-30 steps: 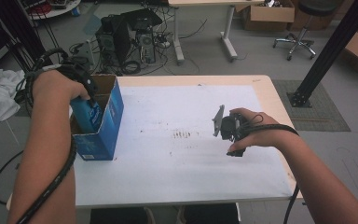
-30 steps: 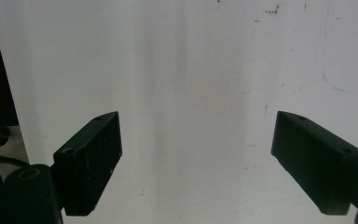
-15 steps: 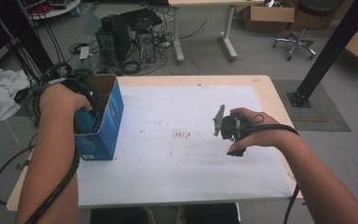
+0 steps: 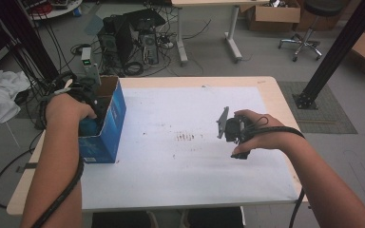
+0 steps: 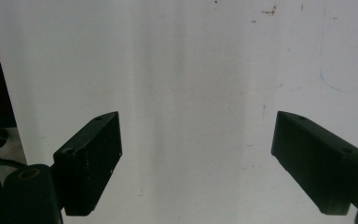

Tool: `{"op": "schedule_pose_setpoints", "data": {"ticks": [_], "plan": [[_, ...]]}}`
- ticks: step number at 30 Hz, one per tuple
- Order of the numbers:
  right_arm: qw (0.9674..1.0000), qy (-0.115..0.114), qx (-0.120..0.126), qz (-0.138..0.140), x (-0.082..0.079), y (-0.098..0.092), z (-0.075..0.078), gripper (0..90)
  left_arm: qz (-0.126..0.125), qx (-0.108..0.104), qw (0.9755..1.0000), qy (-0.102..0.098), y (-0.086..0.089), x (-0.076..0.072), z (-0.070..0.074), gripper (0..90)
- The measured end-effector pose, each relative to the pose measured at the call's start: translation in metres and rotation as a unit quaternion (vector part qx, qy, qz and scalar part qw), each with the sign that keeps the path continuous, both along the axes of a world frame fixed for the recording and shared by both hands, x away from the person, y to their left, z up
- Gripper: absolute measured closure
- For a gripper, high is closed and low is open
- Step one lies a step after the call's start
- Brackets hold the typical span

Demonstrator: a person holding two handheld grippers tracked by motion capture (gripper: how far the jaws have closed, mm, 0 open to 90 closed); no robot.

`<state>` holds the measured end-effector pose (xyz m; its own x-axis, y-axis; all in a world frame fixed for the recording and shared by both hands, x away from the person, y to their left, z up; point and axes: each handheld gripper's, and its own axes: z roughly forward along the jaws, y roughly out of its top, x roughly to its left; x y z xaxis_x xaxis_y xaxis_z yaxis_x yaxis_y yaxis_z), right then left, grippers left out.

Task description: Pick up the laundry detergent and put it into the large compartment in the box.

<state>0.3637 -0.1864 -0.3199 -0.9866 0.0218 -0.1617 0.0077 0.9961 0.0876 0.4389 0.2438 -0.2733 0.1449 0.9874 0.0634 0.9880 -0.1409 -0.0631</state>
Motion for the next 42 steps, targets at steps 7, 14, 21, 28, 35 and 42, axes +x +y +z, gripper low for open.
{"op": "schedule_pose_setpoints", "data": {"ticks": [7, 14, 21, 28, 35, 42], "plan": [[1.0, 0.0, -0.001, 0.0, -0.001, 0.0, 0.0, 16.2, 0.0, -0.001, 1.0, 0.002, 0.0, 0.0, -0.012, 38.6], [1.0, 0.001, -0.001, -0.003, -0.001, -0.001, -0.002, 16.2, 0.001, -0.002, 1.0, -0.005, 0.002, -0.002, -0.017, 38.5], [1.0, 0.0, -0.002, -0.002, -0.001, 0.001, -0.003, 16.2, 0.0, 0.0, 1.0, -0.006, 0.001, -0.001, -0.017, 38.4], [1.0, 0.0, -0.004, -0.003, -0.002, 0.0, -0.002, 16.2, -0.001, -0.002, 0.9999, -0.012, 0.002, -0.002, -0.017, 38.0], [1.0, -0.001, -0.005, -0.003, -0.002, -0.001, -0.002, 16.2, -0.004, 0.003, 0.9999, -0.016, 0.001, -0.003, -0.017, 37.6], [1.0, -0.002, -0.004, -0.003, -0.003, -0.001, -0.001, 16.2, -0.008, 0.004, 0.9999, -0.013, -0.001, -0.003, -0.016, 33.6]]}}
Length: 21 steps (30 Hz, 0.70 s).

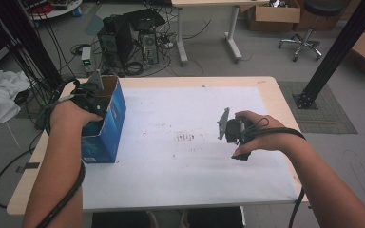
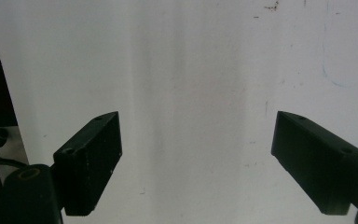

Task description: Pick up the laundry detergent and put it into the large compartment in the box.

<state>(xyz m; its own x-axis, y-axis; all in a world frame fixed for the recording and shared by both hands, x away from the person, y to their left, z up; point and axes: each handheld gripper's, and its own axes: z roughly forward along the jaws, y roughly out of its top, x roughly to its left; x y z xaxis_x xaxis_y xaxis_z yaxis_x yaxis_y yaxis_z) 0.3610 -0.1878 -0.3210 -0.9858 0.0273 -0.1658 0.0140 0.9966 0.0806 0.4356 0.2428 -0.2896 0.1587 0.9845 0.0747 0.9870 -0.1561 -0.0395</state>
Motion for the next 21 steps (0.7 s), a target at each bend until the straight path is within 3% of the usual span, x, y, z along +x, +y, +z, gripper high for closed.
{"op": "schedule_pose_setpoints", "data": {"ticks": [13, 21], "plan": [[1.0, -0.001, 0.004, 0.001, 0.0, 0.0, -0.001, 16.2, -0.003, 0.005, 0.9999, -0.009, -0.003, -0.002, 0.013, 29.5], [1.0, -0.003, 0.006, 0.002, -0.001, -0.001, 0.0, 16.2, -0.002, 0.019, 0.9995, -0.023, -0.003, -0.003, 0.033, 27.7]]}}
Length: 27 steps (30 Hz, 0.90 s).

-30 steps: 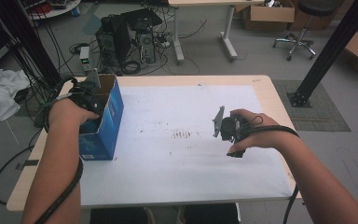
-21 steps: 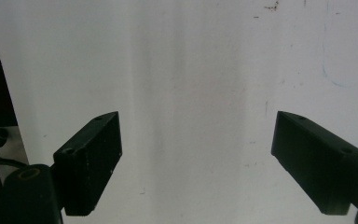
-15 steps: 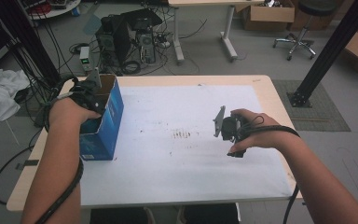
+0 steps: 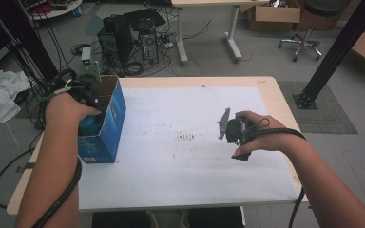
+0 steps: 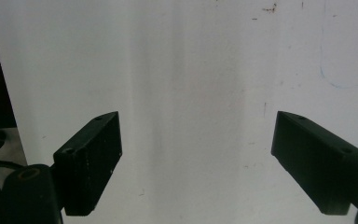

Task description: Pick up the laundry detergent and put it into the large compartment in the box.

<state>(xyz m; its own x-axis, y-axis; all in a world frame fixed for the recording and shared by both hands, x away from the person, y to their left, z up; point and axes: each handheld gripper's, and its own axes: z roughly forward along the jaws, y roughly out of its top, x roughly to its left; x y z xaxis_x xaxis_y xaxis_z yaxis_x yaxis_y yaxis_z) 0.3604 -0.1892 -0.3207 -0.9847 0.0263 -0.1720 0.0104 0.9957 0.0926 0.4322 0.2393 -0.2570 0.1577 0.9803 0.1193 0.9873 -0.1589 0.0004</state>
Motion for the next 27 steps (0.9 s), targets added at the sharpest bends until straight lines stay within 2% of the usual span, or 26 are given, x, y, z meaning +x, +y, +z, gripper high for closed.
{"op": "schedule_pose_setpoints", "data": {"ticks": [6, 15, 20, 25, 27], "plan": [[1.0, -0.001, 0.001, -0.001, 0.0, 0.0, 0.001, 16.2, 0.001, 0.0, 1.0, -0.004, 0.0, -0.002, 0.01, 24.4], [1.0, -0.002, 0.002, 0.001, -0.001, 0.0, 0.002, 16.2, 0.0, 0.0, 1.0, -0.008, 0.0, -0.003, 0.016, 21.7], [1.0, -0.002, 0.001, 0.002, -0.001, 0.001, 0.003, 16.2, 0.001, 0.003, 1.0, -0.009, 0.0, -0.004, 0.021, 17.4], [1.0, 0.0, 0.0, 0.001, -0.001, 0.002, 0.002, 16.2, -0.013, 0.007, 0.9998, -0.015, -0.002, -0.01, 0.031, 14.6], [1.0, 0.0, -0.003, 0.002, -0.001, 0.002, 0.002, 16.2, -0.021, 0.003, 0.9997, -0.014, -0.004, -0.012, 0.035, 10.4]]}}
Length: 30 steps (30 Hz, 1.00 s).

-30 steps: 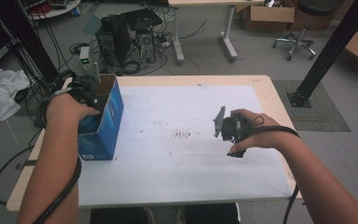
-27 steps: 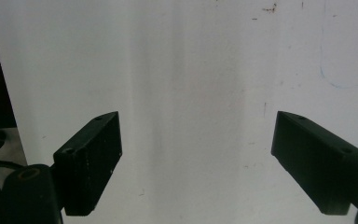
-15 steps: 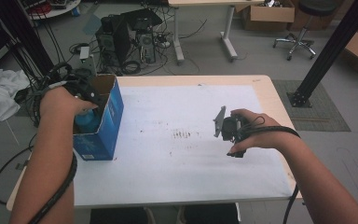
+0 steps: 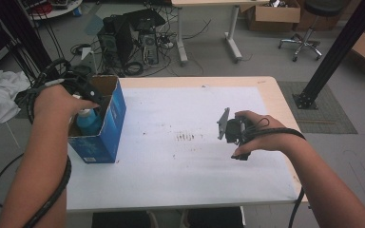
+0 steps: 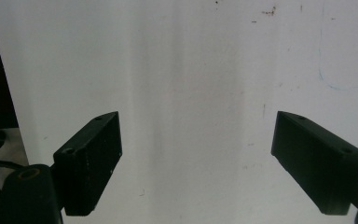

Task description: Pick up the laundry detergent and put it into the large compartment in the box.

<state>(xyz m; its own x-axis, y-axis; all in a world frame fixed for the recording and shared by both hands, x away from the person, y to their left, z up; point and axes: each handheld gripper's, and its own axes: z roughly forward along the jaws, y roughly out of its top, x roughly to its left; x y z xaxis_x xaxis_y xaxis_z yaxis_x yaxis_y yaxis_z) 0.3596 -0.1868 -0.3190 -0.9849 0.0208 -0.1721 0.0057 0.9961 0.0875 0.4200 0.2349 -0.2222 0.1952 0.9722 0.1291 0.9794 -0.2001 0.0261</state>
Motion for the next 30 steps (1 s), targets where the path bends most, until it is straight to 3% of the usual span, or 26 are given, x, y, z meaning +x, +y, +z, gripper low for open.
{"op": "schedule_pose_setpoints", "data": {"ticks": [5, 12, 21, 26, 30], "plan": [[1.0, -0.001, 0.001, 0.0, -0.001, 0.001, 0.001, 16.2, -0.011, -0.001, 0.9999, -0.006, -0.005, -0.004, 0.007, 6.5], [1.0, -0.001, -0.001, 0.002, -0.002, 0.002, 0.002, 16.2, -0.019, -0.001, 0.9998, 0.005, -0.008, -0.006, 0.007, 0.9], [1.0, 0.0, -0.003, 0.003, -0.001, 0.003, 0.004, 16.2, -0.044, -0.012, 0.9989, -0.013, -0.01, -0.013, 0.017, 0.1], [1.0, 0.001, -0.004, 0.002, 0.0, 0.004, 0.006, 16.2, -0.083, -0.021, 0.9963, -0.008, -0.018, -0.017, 0.024, 0.1], [1.0, 0.001, -0.005, 0.003, 0.001, 0.006, 0.006, 16.2, -0.123, -0.026, 0.992, -0.011, -0.028, -0.02, 0.034, 0.1]]}}
